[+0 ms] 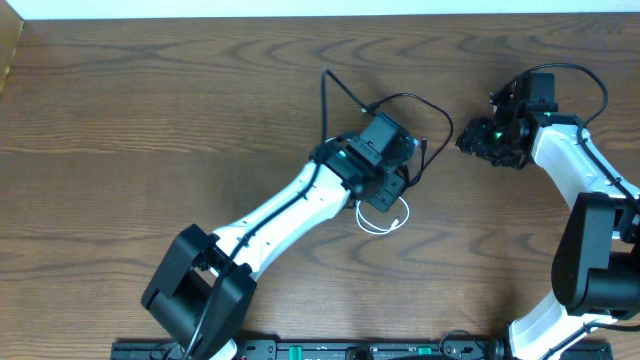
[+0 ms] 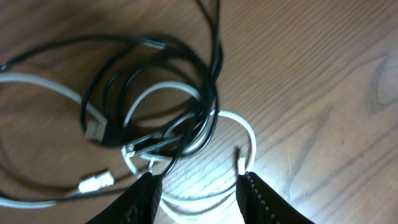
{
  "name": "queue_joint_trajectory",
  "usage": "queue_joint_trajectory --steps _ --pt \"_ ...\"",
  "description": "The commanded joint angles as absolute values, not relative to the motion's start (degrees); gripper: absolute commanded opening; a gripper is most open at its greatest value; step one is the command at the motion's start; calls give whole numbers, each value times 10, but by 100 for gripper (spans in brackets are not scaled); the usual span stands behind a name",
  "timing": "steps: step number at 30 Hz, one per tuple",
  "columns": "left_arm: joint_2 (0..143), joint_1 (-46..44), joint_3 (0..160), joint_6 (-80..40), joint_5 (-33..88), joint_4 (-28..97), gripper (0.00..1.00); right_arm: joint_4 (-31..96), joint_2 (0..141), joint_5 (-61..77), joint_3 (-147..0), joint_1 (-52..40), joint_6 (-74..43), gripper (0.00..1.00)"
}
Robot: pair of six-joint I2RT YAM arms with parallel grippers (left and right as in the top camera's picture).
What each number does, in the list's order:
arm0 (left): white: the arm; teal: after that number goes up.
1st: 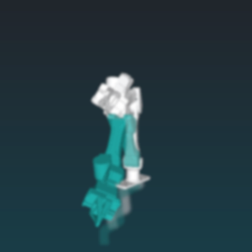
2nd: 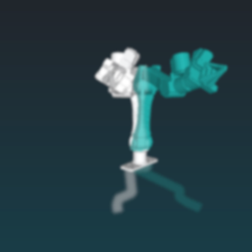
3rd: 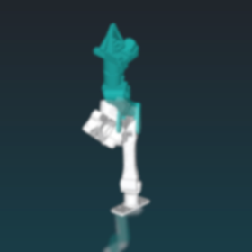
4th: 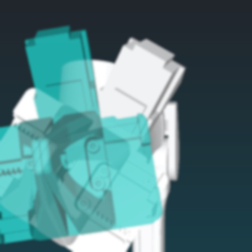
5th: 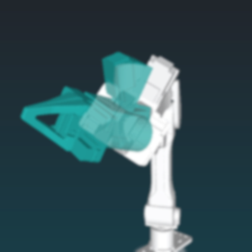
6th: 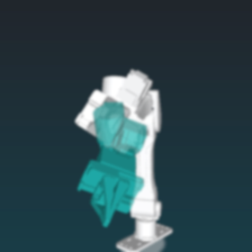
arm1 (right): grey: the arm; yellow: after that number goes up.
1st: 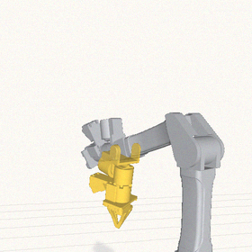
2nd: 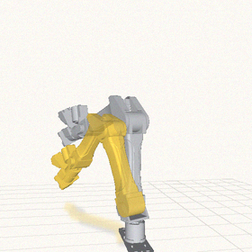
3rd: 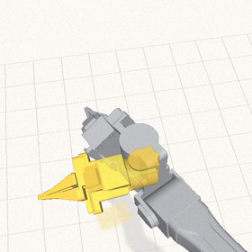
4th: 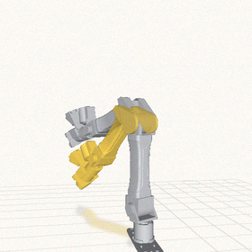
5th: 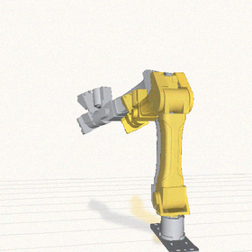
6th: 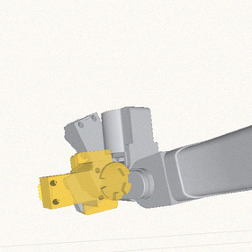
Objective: Untangle cables
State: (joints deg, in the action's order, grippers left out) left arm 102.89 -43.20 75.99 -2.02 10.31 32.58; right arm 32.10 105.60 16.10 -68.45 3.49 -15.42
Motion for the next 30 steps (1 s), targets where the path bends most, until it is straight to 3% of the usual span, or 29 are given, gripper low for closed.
queue_joint_trajectory --steps 1,5,12,30 --pt "1035 -445 737 -9 43 301 46 322 1058 162 -681 29 -163 54" --pt "1052 -454 728 -13 36 266 47 320 1058 162 -681 21 -163 54" --pt "1082 -475 728 -11 36 219 26 319 1058 162 -681 20 -163 55" --pt "1135 -480 727 -11 34 178 26 319 1058 162 -681 20 -163 56"
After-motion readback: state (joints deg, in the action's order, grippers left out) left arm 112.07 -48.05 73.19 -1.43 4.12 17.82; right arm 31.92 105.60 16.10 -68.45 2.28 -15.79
